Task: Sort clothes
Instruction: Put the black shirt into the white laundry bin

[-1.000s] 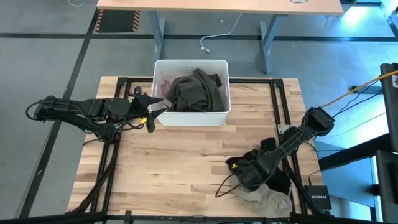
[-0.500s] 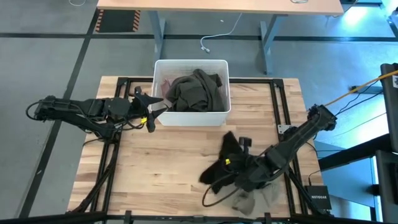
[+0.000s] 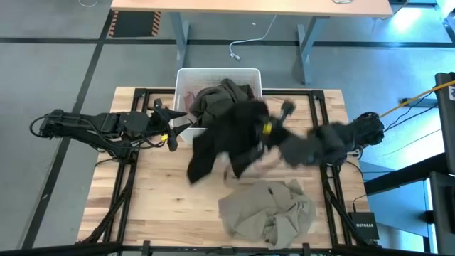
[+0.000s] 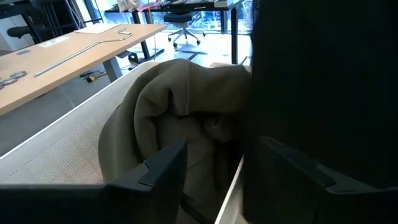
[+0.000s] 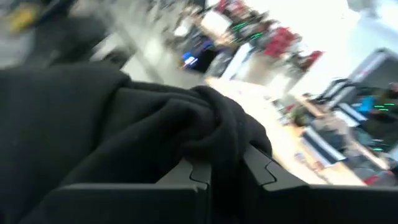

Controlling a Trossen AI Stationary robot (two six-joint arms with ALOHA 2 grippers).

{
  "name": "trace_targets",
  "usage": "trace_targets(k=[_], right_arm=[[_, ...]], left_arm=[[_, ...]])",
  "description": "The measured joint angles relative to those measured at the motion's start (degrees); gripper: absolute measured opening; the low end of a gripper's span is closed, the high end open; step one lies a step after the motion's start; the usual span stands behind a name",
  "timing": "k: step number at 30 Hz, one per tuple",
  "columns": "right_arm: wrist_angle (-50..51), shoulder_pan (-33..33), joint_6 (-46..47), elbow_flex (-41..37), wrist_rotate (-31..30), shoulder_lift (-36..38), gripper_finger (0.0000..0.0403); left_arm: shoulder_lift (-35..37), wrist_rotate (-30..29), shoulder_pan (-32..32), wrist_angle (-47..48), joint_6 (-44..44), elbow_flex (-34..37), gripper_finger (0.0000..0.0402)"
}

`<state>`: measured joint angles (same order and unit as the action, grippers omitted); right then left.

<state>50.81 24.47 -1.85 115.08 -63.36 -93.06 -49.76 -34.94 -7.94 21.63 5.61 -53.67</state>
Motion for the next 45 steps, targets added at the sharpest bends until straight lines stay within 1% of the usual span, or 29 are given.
trace_targets(k=[2,4,6,8,13,17,20,24,28,31,34,38,40,42,45], right_arm=[[-7.05,-3.54,-7.04,2.36,-0.23,0.09,0.0037],[-14.44,-7.49,-13.67,4.12,1.16,0.09,0.0039],[-23.2,-11.99,-19.71,4.61,4.45,0.09,0.0039],[-30.13,-16.6,-22.95,4.64,8.51,0.09,0.0038],[-38.24,-26.38,-22.25,4.66,21.8,-0.44,0.0038],[-42.38,-31.41,-17.3,4.64,30.7,-1.89,0.0038],[-40.23,-33.45,-15.67,4.71,34.63,-3.8,0.0037],[-31.01,-35.85,-11.94,2.86,35.33,-7.42,0.0039],[-23.45,-37.93,-4.74,-1.37,35.49,-10.66,0.0043],[-19.56,-38.92,1.54,-4.94,35.9,-12.6,0.0055],[-15.85,-39.28,6.44,-7.27,36.23,-15.0,0.0088],[-10.94,-39.54,7.69,-6.44,37.84,-15.07,0.0164],[-6.0,-39.43,7.66,-3.14,39.29,-14.3,0.0202],[0.28,-39.02,7.67,1.98,41.64,-13.47,0.0234],[11.04,-37.65,9.73,10.41,45.72,-12.32,0.0266]], left_arm=[[0.0,0.0,0.0,0.0,0.0,0.0,0.0194],[0.0,0.0,0.0,0.0,0.0,0.0,0.0194],[0.0,0.0,0.0,0.0,-0.02,0.0,0.0194],[0.0,0.0,0.0,0.0,-0.01,0.0,0.0194],[0.0,0.0,0.0,0.01,-0.25,0.0,0.0194],[0.0,0.0,0.0,-0.13,-0.6,0.0,0.0194],[0.0,0.01,0.0,-0.2,-1.25,0.0,0.0194],[0.0,0.0,0.0,-0.6,-1.3,0.0,0.0194],[0.0,0.0,0.0,-0.81,-1.33,0.0,0.0194],[0.0,0.0,0.0,-0.79,-1.27,0.0,0.0194],[0.0,0.0,0.0,-0.76,-1.19,0.0,0.0194],[0.0,0.01,-0.02,-0.51,-0.87,0.0,0.0194],[0.0,0.01,-0.02,-0.16,-0.87,0.0,0.0194],[0.0,0.0,-0.02,-0.05,-0.87,0.0,0.0194],[0.0,0.02,-0.02,0.04,-0.85,0.0,0.0194]])
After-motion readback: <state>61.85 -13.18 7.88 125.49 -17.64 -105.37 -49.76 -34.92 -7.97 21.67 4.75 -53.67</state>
